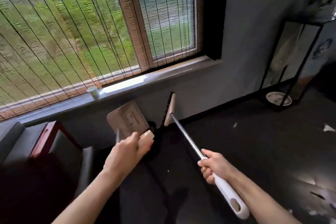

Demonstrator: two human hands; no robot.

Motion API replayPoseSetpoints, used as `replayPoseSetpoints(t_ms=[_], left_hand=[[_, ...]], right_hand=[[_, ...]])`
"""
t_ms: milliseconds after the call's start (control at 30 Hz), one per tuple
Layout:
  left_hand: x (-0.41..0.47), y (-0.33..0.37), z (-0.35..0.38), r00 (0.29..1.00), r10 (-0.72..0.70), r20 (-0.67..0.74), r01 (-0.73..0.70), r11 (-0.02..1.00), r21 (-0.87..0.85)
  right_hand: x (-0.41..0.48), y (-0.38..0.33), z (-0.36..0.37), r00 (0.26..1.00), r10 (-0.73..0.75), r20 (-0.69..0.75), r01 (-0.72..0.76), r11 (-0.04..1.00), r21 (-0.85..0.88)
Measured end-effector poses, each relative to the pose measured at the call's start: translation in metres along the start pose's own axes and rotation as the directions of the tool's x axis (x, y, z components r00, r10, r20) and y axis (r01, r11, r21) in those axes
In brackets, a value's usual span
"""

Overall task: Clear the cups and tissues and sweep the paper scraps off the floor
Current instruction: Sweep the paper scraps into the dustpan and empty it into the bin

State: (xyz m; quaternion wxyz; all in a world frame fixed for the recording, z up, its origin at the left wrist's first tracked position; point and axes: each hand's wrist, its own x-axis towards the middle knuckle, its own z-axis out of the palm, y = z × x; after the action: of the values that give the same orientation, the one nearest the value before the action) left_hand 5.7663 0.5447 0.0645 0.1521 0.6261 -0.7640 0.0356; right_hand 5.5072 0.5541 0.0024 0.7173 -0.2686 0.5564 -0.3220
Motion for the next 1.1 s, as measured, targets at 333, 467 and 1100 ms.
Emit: replayPoseSetpoints(t_ms=[333,467,1100], left_hand=[[-0.029,0.002,-0.040,1.000,0.015,-0.013,-0.019,0.921,-0.388],[-0.084,0.060,0.002,0.961,0.206,0.186,-0.110,0.898,-0.426],[-0.429,0.440,0.006,0.291,0.929,0.230,-0.563,0.361,-0.744]], right_hand=[[-0.099,0.071,0.017,0.974,-0.075,-0.213,0.074,0.997,-0.013],[-0.157,0.139,0.011,0.928,-0.048,-0.370,0.060,0.998,0.019],[-0.546,0.476,-0.099,0.533,0.279,-0.798,0.110,0.913,0.393]])
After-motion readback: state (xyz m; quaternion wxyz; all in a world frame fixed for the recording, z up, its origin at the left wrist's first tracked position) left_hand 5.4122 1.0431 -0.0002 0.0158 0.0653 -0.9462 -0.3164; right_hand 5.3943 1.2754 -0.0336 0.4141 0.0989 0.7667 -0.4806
